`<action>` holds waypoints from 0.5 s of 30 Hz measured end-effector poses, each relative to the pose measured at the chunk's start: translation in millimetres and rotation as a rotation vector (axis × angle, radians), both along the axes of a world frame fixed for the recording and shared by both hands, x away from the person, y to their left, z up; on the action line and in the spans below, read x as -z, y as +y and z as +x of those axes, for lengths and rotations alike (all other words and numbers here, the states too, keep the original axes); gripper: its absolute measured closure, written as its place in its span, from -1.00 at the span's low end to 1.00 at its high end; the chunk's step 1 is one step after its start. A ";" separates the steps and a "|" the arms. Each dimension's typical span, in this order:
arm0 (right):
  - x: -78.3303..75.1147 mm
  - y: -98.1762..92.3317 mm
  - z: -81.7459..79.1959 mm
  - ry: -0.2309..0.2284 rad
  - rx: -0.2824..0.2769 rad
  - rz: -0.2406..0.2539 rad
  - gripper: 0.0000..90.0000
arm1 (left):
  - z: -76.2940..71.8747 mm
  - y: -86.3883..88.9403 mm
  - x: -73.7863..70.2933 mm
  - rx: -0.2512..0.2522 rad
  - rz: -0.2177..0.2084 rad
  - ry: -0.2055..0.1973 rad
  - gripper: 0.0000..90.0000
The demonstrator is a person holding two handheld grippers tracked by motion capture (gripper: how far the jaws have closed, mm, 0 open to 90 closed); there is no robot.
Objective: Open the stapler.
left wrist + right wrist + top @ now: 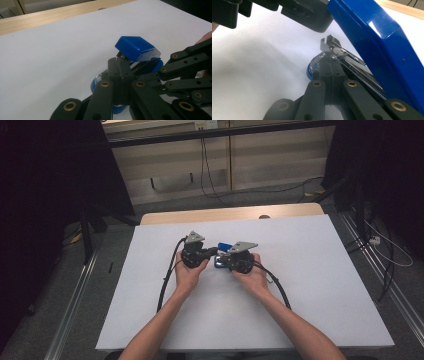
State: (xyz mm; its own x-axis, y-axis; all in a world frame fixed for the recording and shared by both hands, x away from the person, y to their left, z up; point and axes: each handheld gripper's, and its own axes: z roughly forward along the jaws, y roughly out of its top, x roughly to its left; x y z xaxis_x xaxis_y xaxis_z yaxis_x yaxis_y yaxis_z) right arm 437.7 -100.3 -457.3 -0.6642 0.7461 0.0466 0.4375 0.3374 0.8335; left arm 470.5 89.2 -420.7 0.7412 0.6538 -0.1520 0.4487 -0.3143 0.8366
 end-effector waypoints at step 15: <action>-0.7 1.5 -0.2 -0.013 -0.005 -0.021 1.00 | 1.2 -0.2 0.2 -0.002 -0.005 0.001 1.00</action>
State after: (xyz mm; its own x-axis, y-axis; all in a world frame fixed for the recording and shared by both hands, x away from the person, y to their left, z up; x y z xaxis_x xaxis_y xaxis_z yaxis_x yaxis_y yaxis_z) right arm 437.5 -98.8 -456.6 -0.6682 0.7437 0.0219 0.4249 0.3573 0.8318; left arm 471.8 89.0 -420.9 0.7395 0.6549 -0.1556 0.4501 -0.3091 0.8378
